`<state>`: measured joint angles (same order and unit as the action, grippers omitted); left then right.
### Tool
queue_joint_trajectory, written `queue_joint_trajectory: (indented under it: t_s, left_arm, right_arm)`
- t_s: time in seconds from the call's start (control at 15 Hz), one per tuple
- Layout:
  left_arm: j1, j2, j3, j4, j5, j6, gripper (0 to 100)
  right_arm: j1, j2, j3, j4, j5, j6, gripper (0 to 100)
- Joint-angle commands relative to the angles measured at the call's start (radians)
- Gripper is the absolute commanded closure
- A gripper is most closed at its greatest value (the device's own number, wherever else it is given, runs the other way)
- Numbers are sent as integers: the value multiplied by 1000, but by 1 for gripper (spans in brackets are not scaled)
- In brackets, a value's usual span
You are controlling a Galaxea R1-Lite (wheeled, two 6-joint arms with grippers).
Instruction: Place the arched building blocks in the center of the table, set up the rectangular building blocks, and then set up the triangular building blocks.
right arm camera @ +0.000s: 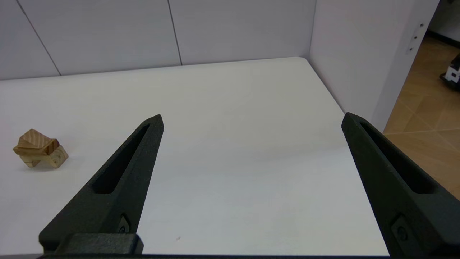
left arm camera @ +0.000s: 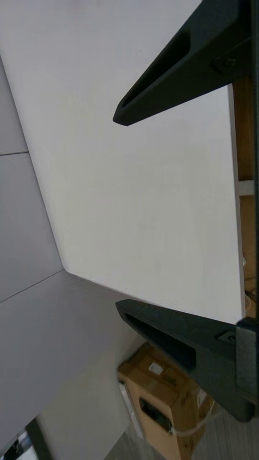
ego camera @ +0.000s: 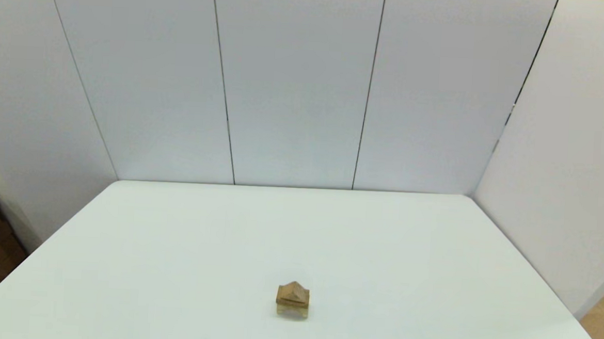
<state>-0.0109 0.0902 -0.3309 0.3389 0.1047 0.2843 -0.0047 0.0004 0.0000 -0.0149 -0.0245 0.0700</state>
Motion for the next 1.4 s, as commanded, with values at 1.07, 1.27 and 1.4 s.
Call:
queue_joint_trajectory:
  t_s: [1.07, 1.27, 1.4]
  left_arm:
    - [3, -90, 331, -344, -92, -352, 0]
    - [3, -90, 331, -345, -72, -389, 0]
    - [3, -90, 331, -345, -72, -389, 0]
  right_arm:
    - [0, 0, 0, 0, 0, 1, 0]
    - [0, 0, 0, 0, 0, 1, 0]
    - [0, 0, 0, 0, 0, 1, 0]
